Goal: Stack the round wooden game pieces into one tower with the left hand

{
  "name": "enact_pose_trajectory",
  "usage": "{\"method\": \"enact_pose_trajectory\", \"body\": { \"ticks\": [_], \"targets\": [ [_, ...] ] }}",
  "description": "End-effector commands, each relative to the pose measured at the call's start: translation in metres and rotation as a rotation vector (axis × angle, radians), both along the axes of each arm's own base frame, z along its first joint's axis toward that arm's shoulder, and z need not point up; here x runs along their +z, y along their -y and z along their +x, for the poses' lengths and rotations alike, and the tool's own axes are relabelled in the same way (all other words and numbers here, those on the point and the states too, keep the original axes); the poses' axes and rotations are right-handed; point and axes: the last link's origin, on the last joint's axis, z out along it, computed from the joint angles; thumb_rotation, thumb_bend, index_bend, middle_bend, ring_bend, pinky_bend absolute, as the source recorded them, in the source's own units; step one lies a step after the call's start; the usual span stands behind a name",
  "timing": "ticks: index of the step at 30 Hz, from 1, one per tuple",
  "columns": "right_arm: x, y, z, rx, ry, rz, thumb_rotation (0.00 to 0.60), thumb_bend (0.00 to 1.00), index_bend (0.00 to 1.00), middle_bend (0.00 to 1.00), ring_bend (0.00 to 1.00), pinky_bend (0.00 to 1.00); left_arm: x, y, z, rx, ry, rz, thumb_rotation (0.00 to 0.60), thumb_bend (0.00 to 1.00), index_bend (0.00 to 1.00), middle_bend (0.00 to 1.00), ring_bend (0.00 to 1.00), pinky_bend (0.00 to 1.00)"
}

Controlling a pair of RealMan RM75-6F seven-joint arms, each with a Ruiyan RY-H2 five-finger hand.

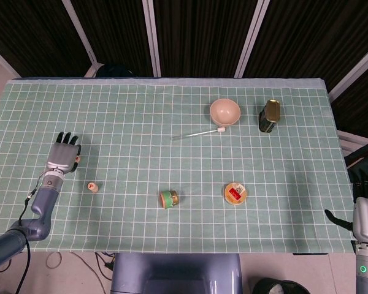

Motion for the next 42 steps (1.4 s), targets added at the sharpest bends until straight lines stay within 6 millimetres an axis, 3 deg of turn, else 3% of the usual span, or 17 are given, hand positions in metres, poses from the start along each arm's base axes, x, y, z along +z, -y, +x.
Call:
{"method": "enact_pose_trajectory", "body": {
  "ticks": [1, 17, 25, 34, 42],
  "targets": [
    [0.000, 0.000, 0.000, 0.000, -0.002, -0.002, 0.600, 0.23, 0.05, 0.01, 0.04, 0.00, 0.000, 0.000, 0.000, 0.002, 0.000, 0.000, 0.600, 0.32, 0.46, 0.14, 0.00, 0.00],
    [0.001, 0.000, 0.000, -0.001, 0.005, -0.006, 0.600, 0.23, 0.05, 0.01, 0.04, 0.00, -0.001, 0.002, 0.000, -0.006, -0.005, -0.003, 0.600, 0.34, 0.50, 0.16, 0.00, 0.00],
    [0.002, 0.000, 0.001, 0.004, 0.009, -0.010, 0.600, 0.23, 0.05, 0.01, 0.04, 0.00, 0.019, 0.006, 0.014, -0.045, 0.068, 0.023, 0.600, 0.34, 0.50, 0.16, 0.00, 0.00],
    [0.001, 0.000, 0.002, 0.010, 0.009, -0.014, 0.600, 0.23, 0.05, 0.01, 0.04, 0.00, 0.047, 0.035, 0.040, -0.135, 0.116, -0.001, 0.600, 0.34, 0.50, 0.16, 0.00, 0.00],
    [0.001, 0.000, 0.003, 0.017, 0.010, -0.012, 0.600, 0.23, 0.05, 0.01, 0.04, 0.00, 0.053, 0.077, 0.053, -0.179, 0.150, -0.083, 0.600, 0.34, 0.50, 0.16, 0.00, 0.00]
  ]
}}
